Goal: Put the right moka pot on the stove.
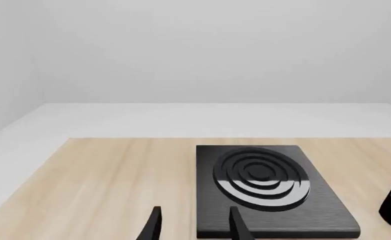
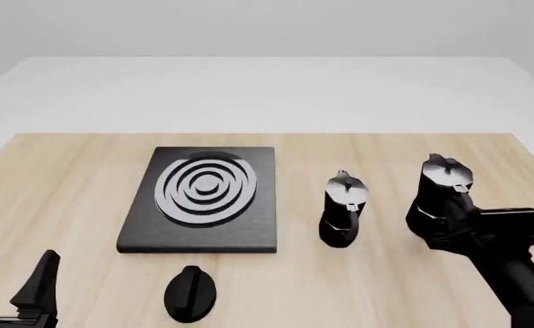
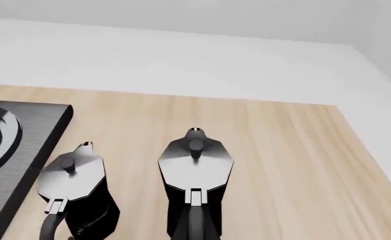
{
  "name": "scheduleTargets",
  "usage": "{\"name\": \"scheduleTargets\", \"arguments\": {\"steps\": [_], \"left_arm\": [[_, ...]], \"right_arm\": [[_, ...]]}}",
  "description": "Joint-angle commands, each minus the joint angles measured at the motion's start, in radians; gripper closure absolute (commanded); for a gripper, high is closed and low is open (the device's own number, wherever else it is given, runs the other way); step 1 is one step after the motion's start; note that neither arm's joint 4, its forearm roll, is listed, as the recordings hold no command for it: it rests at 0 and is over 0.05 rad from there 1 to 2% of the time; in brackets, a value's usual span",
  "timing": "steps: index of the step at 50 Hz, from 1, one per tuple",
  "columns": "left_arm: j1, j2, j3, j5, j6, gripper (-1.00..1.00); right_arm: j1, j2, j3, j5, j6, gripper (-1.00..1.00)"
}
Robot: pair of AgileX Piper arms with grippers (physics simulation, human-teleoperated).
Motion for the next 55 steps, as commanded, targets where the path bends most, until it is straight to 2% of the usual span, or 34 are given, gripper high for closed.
{"name": "scheduleTargets", "arguments": {"steps": [1, 11, 28, 35, 55], "left_arm": [[0.0, 0.0, 0.0, 0.0, 0.0, -1.0], [0.0, 0.0, 0.0, 0.0, 0.0, -1.0], [0.0, 0.0, 0.0, 0.0, 0.0, -1.0], [0.0, 0.0, 0.0, 0.0, 0.0, -1.0], [0.0, 0.0, 0.0, 0.0, 0.0, -1.0]], "right_arm": [[0.036, -0.163, -0.078, 0.141, -0.001, 1.0], [0.1, -0.25, -0.189, 0.291, 0.008, 1.0], [0.194, -0.255, -0.378, 0.426, 0.015, 1.0], [0.234, -0.229, -0.442, 0.447, 0.021, 1.0], [0.397, -0.018, -0.624, 0.396, 0.033, 1.0]]}}
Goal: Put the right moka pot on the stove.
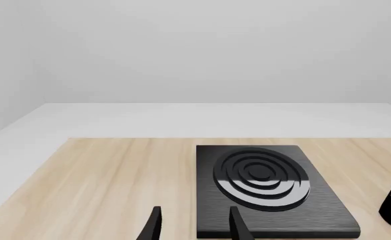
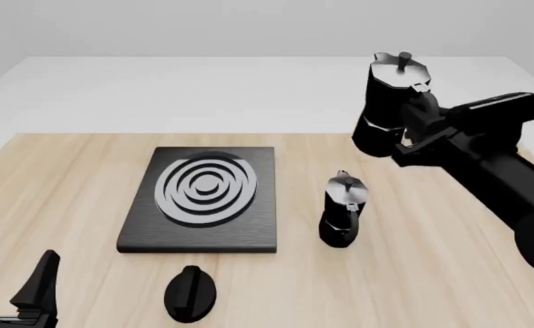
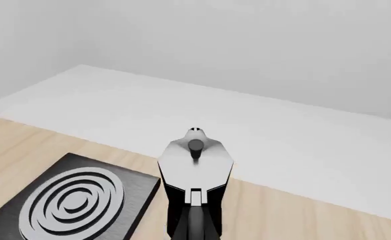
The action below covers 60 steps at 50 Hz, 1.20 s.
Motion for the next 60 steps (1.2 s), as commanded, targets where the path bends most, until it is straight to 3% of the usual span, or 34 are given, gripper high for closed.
{"name": "scheduleTargets", "arguments": {"steps": [1, 24, 42, 60], "left_arm": [[0.0, 0.0, 0.0, 0.0, 0.0, -1.0], [0.0, 0.0, 0.0, 0.0, 0.0, -1.0], [0.0, 0.0, 0.0, 0.0, 0.0, -1.0], [0.0, 0.0, 0.0, 0.0, 0.0, -1.0]], "right_arm": [[0.089, 0.098, -0.134, -0.032, 0.016, 1.0], [0.197, 0.307, -0.284, -0.075, 0.04, 1.0], [0.271, 0.437, -0.338, -0.121, 0.054, 1.0], [0.332, 0.611, -0.449, -0.127, 0.045, 1.0]]}}
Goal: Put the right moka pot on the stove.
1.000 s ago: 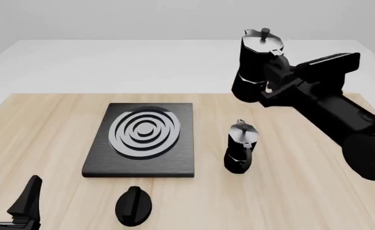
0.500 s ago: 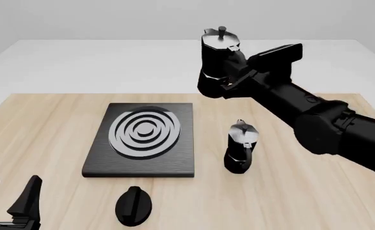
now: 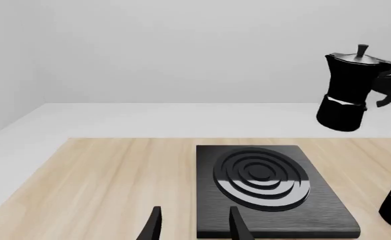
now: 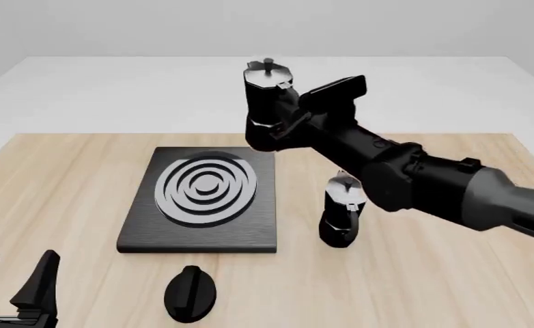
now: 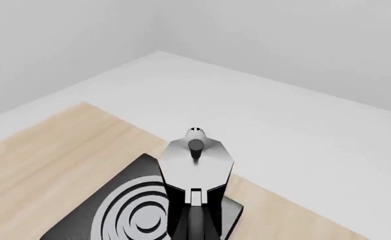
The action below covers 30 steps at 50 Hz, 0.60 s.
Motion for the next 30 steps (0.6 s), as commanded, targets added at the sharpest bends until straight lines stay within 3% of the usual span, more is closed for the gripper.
{"name": "scheduleTargets", "arguments": {"steps": [1, 19, 30], "left_arm": [[0.0, 0.0, 0.0, 0.0, 0.0, -1.0], [0.0, 0.0, 0.0, 0.0, 0.0, -1.0], [0.0, 0.0, 0.0, 0.0, 0.0, -1.0]], "right_arm": [[0.039, 0.087, -0.093, -0.018, 0.006, 1.0], [0.105, 0.217, -0.255, 0.036, 0.027, 1.0], [0.122, 0.285, -0.28, 0.017, 0.052, 1.0]]}}
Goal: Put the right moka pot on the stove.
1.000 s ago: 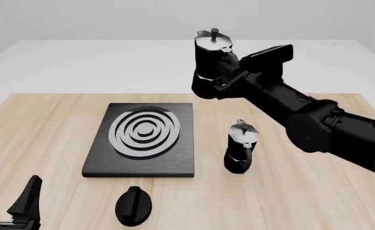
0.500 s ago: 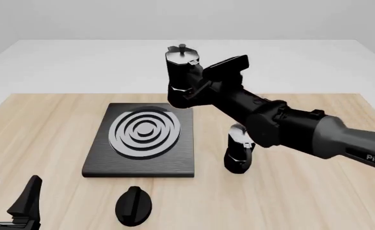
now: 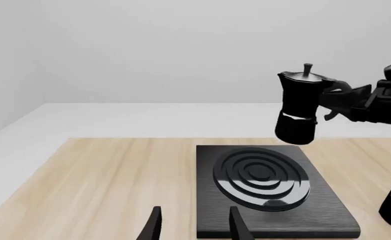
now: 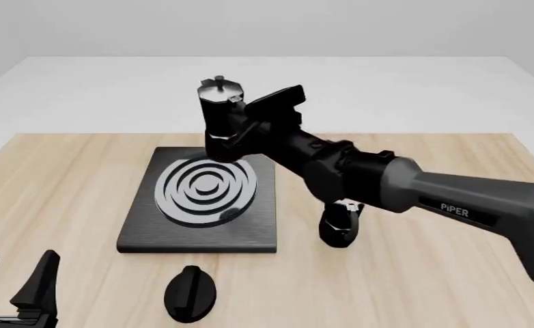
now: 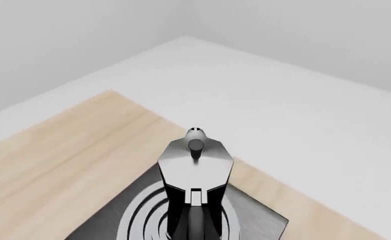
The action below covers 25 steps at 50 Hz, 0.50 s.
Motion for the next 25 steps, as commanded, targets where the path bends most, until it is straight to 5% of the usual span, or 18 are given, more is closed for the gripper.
{"name": "scheduleTargets", "arguments": {"steps": [1, 25], "left_arm": [[0.0, 0.0, 0.0, 0.0, 0.0, -1.0], [0.0, 0.0, 0.0, 0.0, 0.0, -1.0]], "right_arm": [[0.024, 0.055, -0.07, -0.017, 0.026, 1.0], [0.041, 0.132, -0.064, -0.076, 0.088, 1.0]]}}
